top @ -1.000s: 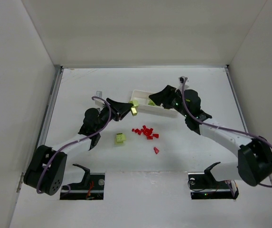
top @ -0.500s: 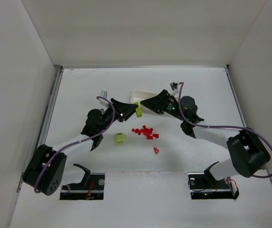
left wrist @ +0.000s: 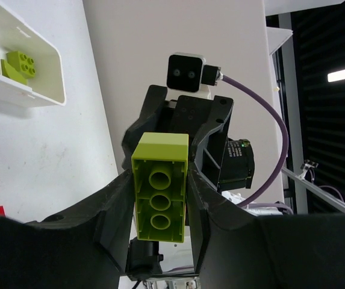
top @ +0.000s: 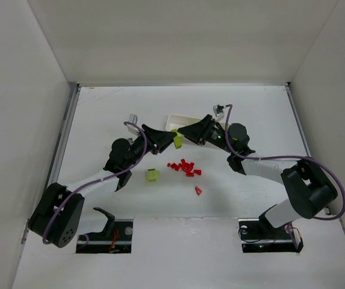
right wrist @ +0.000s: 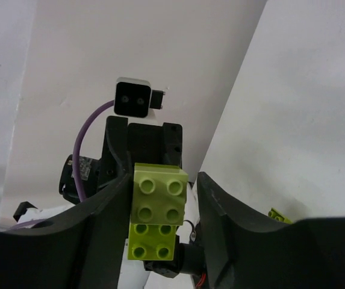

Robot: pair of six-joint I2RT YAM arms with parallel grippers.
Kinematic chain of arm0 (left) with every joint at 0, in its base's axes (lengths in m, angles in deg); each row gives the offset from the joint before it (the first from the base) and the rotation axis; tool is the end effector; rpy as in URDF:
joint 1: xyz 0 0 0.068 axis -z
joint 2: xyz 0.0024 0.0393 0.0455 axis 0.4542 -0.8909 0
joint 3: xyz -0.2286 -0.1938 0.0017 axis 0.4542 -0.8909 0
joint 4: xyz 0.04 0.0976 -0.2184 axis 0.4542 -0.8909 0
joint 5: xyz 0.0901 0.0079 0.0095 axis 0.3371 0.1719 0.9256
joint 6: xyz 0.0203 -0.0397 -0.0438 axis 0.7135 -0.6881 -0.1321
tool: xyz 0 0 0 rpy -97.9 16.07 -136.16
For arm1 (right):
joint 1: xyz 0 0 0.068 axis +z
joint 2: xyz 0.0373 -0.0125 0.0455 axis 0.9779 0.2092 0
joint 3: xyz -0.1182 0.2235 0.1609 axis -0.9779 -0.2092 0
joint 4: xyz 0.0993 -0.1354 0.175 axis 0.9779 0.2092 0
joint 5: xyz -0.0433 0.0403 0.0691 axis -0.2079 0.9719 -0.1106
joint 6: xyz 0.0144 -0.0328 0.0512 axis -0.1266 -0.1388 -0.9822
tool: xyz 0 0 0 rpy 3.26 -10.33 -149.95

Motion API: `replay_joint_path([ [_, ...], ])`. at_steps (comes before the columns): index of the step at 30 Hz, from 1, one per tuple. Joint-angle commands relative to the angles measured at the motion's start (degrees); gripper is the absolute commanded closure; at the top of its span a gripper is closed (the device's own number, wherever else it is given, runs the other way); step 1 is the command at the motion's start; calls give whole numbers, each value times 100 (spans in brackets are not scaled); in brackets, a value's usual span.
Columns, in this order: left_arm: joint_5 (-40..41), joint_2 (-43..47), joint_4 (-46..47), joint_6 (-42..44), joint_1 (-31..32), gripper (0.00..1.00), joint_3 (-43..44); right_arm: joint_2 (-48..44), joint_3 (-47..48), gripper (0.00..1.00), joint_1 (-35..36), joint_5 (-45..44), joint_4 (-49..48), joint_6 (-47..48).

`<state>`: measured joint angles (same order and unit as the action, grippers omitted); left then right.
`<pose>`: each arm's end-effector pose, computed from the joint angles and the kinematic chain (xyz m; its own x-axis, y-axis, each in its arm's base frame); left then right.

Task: Sort the legos into containers by color

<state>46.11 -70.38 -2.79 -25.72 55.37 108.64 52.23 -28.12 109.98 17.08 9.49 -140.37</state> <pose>0.1989 -0.1289 0.2938 -0.7212 -0.6324 -0.2827 0.3517 0.0172 -0.9359 0.2539 0.1833 0.2959 -0.7553 0.5189 -0.4002 -0.3907 0.1336 0.9107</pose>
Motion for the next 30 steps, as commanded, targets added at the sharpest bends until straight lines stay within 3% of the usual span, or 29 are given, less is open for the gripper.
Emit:
replay_joint_path([
  [1,-27,102,496,-21,25,79,240,25,-44,50,7,173,-657,-198],
  [7,-53,93,496,-21,-2,80,196,-98,-176,57,-63,103,-719,-224],
  [14,-97,164,496,-21,-160,80,21,-529,-351,58,-722,235,-579,-181],
  [19,-106,155,488,32,-257,80,-41,-249,-282,57,-1091,209,-237,179],
  [30,-44,67,426,216,-204,80,-41,1087,1308,55,-1391,-1179,2574,2094],
])
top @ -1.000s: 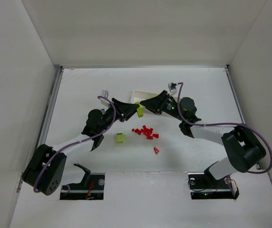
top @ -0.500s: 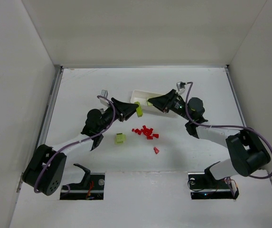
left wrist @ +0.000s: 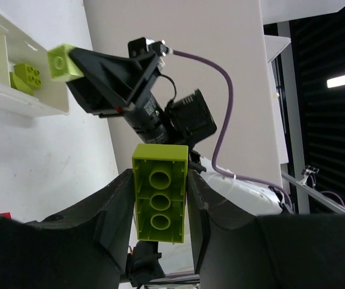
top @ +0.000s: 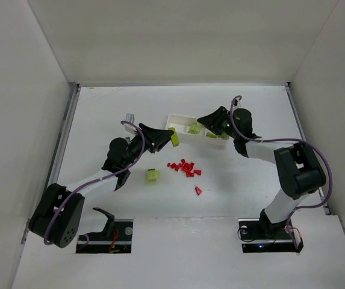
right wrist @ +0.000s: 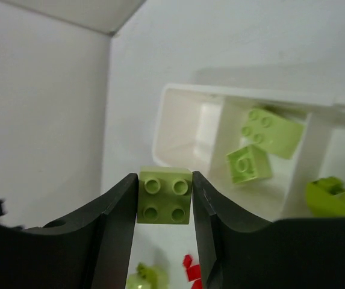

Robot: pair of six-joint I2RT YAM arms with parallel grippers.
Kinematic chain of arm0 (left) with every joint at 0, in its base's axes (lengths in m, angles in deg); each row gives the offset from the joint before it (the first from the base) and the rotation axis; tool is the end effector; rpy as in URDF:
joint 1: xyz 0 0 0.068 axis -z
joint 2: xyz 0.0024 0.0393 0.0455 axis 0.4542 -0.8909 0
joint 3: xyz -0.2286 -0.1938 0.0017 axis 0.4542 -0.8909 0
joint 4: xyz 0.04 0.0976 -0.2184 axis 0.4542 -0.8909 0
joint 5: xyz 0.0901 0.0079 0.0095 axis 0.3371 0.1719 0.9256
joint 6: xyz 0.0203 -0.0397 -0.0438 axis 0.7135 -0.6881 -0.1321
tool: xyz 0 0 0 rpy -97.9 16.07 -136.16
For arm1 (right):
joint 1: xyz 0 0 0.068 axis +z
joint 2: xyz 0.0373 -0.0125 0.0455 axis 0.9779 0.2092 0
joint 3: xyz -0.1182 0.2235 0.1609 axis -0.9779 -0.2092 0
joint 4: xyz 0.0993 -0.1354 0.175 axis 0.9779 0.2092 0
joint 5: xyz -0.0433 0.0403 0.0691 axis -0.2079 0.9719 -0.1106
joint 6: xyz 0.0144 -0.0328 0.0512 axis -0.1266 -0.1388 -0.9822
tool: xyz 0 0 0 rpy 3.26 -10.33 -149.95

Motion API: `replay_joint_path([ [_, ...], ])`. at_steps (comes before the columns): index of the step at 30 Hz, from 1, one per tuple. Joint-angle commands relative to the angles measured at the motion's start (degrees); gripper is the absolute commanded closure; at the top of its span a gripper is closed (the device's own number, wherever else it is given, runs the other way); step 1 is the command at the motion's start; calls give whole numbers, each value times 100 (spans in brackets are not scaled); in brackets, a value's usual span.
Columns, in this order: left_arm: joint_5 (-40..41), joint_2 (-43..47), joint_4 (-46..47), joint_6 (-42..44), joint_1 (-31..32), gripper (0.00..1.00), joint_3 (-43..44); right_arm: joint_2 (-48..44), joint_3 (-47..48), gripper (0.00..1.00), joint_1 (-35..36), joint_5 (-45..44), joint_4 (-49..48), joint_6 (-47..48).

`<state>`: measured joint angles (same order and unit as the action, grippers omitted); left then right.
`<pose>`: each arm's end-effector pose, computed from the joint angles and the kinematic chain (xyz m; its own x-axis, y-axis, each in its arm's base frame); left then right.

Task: Sort the legos into containers by color

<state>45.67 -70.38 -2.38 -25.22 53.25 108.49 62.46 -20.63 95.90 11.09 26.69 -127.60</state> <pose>0.2029 -0.1215 0.2938 -0.6977 -0.6533 -0.2939 0.3617 0.0329 -0.9317 0.3355 0.1257 0.2450 -0.6260 0.6199 -0.4731 -0.1510 0.4988 0.8535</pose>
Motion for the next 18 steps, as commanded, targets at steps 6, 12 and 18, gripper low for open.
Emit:
replay_joint_path([
  [6,70,-73,358,245,69,80,27,197,1034,47,263,-1223,1410,1276],
  [12,96,-258,358,342,193,80,202,364,1245,38,351,-1188,1560,1338],
  [18,289,-565,104,666,429,80,685,-732,439,38,325,-1635,1332,1364],
])
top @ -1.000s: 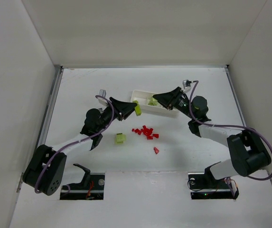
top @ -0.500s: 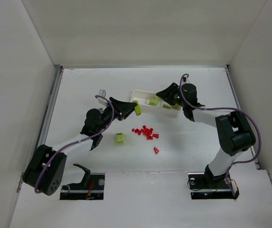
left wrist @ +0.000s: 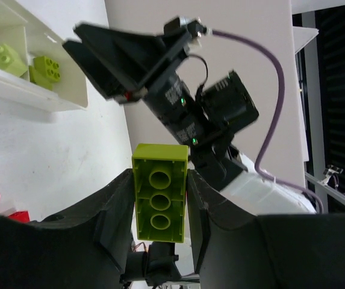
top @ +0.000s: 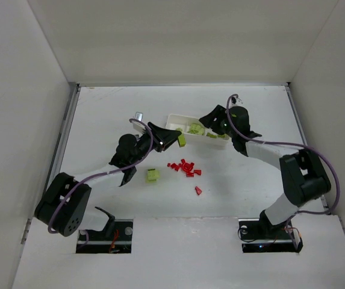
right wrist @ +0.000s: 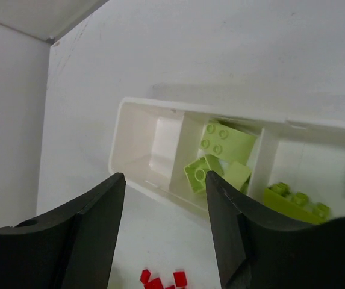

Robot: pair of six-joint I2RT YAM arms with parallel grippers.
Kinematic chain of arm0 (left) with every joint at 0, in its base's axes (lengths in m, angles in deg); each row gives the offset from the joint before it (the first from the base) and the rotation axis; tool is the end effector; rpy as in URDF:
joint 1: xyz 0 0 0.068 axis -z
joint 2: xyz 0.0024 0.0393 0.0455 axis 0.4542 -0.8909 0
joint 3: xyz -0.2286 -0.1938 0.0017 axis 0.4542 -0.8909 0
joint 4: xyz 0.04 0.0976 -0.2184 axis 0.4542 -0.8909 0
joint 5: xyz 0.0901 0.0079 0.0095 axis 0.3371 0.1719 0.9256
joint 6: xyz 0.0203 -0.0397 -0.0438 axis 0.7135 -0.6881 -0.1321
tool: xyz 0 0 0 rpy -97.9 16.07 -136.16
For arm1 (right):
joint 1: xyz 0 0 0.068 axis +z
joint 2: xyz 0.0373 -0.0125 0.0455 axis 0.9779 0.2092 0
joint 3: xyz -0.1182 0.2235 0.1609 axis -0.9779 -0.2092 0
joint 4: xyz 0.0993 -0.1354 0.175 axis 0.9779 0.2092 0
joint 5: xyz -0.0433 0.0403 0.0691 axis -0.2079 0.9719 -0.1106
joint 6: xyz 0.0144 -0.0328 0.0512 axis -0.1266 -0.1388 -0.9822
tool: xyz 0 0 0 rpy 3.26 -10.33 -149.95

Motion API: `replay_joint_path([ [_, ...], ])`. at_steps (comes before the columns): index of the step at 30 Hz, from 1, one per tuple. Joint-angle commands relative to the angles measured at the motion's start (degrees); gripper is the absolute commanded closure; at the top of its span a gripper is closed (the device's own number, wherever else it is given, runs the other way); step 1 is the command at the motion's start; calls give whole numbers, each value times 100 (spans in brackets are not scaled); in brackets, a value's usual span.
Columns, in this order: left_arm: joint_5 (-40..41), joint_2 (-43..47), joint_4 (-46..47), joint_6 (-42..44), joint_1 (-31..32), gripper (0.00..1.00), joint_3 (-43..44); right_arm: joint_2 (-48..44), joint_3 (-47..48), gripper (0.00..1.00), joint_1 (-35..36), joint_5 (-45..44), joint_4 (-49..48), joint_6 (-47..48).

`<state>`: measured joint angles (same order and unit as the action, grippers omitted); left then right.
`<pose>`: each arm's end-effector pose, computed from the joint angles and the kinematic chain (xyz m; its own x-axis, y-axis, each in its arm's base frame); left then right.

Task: Sort the legos into containers by color

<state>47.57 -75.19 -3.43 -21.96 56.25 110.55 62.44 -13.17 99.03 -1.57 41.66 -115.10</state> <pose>0.2139 -0.1402 0.2840 -0.7093 -0.6283 -0.3196 0.3452 0.0857 -0.9346 0.3439 0.1390 0.2554 -0.5637 0.5192 -0.6424 -0.1056 0.7260 0.6795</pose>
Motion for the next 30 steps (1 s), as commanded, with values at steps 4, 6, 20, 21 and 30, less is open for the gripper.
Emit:
replay_joint_path([
  [4,345,-436,-300,684,420,80,1059,-1943,-1352,56,-330,-853,-245,149],
  [6,564,-708,-590,964,613,80,1446,-2453,-1870,68,-471,-1178,-193,132],
  [20,2014,-3379,-2682,2915,1528,79,4530,-5083,-4043,53,-6,-3306,783,35],
  [21,2094,-3485,-2788,3021,1554,79,4689,-5101,-4122,50,38,-3324,757,-26],
  [30,2621,-4303,-3650,3910,1774,76,5797,-5365,-4554,45,188,-3271,362,-185],
])
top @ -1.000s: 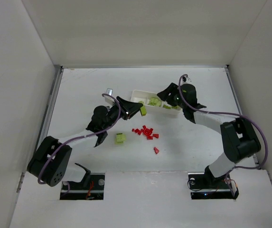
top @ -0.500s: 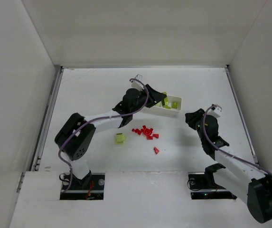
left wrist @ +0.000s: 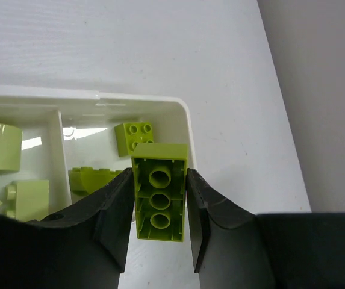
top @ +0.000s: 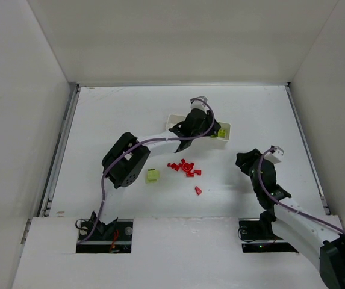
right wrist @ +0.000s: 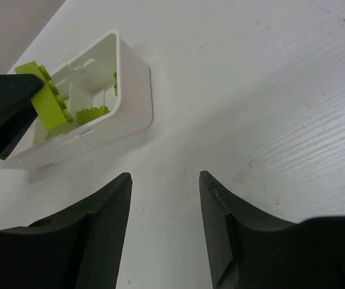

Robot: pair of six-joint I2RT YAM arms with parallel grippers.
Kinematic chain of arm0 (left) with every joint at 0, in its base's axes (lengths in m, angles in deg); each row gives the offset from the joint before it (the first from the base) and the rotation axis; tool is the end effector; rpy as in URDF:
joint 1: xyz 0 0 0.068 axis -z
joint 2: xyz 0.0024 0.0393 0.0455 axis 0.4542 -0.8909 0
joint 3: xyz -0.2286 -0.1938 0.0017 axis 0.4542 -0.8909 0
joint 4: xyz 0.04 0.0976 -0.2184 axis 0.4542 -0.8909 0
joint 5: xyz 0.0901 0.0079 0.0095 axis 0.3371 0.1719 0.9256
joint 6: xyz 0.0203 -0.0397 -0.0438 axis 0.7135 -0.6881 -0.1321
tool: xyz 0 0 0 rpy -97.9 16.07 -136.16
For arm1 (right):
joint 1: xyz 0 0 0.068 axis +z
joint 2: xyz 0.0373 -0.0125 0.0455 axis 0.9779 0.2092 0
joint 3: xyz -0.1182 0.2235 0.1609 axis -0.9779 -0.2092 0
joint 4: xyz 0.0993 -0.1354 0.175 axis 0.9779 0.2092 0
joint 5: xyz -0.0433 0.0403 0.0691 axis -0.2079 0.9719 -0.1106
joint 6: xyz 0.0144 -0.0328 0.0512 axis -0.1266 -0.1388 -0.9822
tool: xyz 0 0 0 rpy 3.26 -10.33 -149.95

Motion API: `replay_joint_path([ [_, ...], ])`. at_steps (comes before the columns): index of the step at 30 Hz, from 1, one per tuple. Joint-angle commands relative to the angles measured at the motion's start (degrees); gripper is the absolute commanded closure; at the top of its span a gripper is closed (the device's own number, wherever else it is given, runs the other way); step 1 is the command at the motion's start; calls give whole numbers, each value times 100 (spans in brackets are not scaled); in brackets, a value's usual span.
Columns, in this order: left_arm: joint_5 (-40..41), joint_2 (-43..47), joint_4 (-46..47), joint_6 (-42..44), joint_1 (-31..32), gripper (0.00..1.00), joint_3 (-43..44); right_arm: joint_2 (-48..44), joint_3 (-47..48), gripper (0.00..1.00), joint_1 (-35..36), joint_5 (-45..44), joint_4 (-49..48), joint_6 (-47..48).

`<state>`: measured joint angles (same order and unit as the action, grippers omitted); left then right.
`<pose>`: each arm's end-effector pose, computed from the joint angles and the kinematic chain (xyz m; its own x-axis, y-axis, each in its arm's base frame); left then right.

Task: Sort the legos into containers by color

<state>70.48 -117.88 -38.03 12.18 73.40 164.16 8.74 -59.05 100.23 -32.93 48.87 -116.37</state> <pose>0.3379 -0.3535 0.2480 -0.5911 -0.3238 -0.7388 0.4326 0.6458 -0.6291 0.1315 0.0327 0.1931 -0.2206 0.6085 -0.7622 0.2337 0.7917 0.5644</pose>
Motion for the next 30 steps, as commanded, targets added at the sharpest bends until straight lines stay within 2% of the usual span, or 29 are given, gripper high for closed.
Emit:
replay_joint_path([
  [1,366,-113,-225,505,67,76,524,128,78,45,68,-117,-395,-41],
  [8,498,-536,-436,619,199,74,1008,551,289,45,226,-152,-448,118],
  [10,472,-554,-445,636,225,68,1025,437,237,44,235,-179,-465,100],
  [15,350,-309,-401,636,252,42,903,305,131,41,278,-187,-588,144],
  [19,217,236,-357,724,208,35,622,331,157,43,323,-205,-597,170],
  [21,208,692,-278,689,138,35,280,340,183,49,419,-205,-623,241],
  [25,278,1694,-85,620,-29,41,-703,471,236,65,1041,-249,-1035,644],
  [27,322,2282,38,418,-108,51,-1370,690,376,70,1559,-328,-1220,916],
  [30,401,3319,258,268,-240,63,-2478,1191,823,70,2341,-162,-1213,1119],
])
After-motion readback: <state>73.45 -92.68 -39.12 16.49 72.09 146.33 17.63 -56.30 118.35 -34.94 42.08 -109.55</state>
